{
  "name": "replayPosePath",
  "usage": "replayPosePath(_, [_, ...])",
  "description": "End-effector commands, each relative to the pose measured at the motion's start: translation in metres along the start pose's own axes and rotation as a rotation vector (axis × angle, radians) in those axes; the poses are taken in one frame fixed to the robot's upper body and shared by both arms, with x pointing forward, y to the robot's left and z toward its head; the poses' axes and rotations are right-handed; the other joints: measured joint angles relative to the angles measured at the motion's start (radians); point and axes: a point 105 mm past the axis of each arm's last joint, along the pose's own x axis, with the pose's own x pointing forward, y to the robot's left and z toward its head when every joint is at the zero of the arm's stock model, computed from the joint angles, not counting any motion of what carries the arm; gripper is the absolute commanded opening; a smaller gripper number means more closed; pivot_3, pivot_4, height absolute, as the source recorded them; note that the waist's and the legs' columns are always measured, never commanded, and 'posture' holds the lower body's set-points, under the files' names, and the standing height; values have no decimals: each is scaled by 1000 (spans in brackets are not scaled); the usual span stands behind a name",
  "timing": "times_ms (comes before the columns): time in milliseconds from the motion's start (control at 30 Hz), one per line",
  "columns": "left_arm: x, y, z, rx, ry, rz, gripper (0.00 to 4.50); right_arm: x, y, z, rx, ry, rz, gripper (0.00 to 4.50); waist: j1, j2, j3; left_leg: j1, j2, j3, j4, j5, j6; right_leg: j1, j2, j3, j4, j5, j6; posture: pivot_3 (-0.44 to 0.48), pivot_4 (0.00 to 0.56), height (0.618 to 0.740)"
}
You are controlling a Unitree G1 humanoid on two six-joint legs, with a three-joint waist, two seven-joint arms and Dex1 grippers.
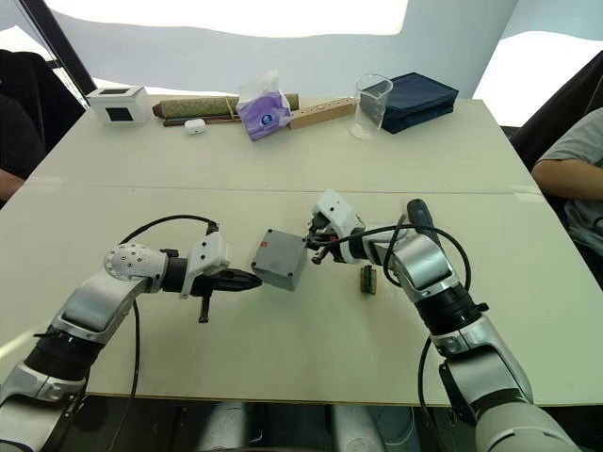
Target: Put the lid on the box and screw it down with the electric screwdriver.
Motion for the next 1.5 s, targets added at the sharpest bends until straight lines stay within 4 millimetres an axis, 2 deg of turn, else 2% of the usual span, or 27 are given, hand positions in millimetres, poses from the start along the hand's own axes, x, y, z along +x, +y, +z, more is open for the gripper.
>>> replayPosePath(33, [-4, 11, 7, 51, -10, 40, 0, -7, 16, 8, -45, -29, 73, 33, 1, 0, 0, 0, 0, 0, 0, 0, 0, 0, 0, 0, 0, 0, 0, 0, 150, 740])
replayPosePath(200, [-5, 26, 14, 62, -33, 91, 0, -14, 24, 3, -32, -28, 84, 33, 1, 0, 0, 0, 0, 0, 1, 0, 0, 0, 0, 0, 0, 0, 0, 0, 150, 740])
replayPosePath(700, [-9, 37, 18, 74, -45, 108, 0, -23, 33, 0, 1, -41, 42, 33, 1, 0, 0, 0, 0, 0, 1, 0, 0, 0, 0, 0, 1, 0, 0, 0, 150, 740])
replayPosePath(867, [-20, 32, 20, 67, -46, 107, 0, -32, 25, 1, -17, -45, -19, 33, 0, 0, 0, 0, 0, 0, 1, 0, 0, 0, 0, 0, 1, 0, 0, 0, 150, 740])
replayPosePath(933, [-32, 28, 24, 67, -53, 118, 0, -44, 12, 9, -63, -88, -124, 33, 0, 0, 0, 0, 0, 0, 1, 0, 0, 0, 0, 0, 1, 0, 0, 0, 150, 740])
replayPosePath(1067, [-48, 23, 49, 67, -119, 144, 0, -66, -7, 23, -67, -182, -273, 33, 1, 0, 0, 0, 0, 0, 1, 0, 0, 0, 0, 0, 1, 0, 0, 0, 150, 740])
replayPosePath(1167, [-53, 21, 61, 72, -146, 150, 0, -74, -19, 27, -37, -211, -333, 737, 3, 0, 0, 1, 0, 0, 1, 0, 0, 1, 0, 0, 1, 0, 0, 0, 150, 740])
replayPosePath(1367, [-57, 23, 80, 100, -179, 167, 0, -74, -46, 21, 31, -191, -424, 3112, 0, 0, 0, 1, 0, 0, 1, 0, 0, 1, 0, 0, 1, 0, 0, 0, 150, 740])
replayPosePath(1467, [-56, 24, 85, 106, -195, 165, 0, -69, -52, 15, 87, -166, -417, 4343, 0, 0, 0, 1, 0, 0, 1, 0, 0, 1, 0, 0, 1, 0, 0, 0, 150, 740])
replayPosePath(1500, [-55, 25, 86, 108, -196, 166, 0, -66, -54, 14, 107, -159, -412, 4442, -1, 0, 0, 1, 0, 0, 1, 0, 0, 1, 0, 0, 1, 0, 0, 0, 150, 740])
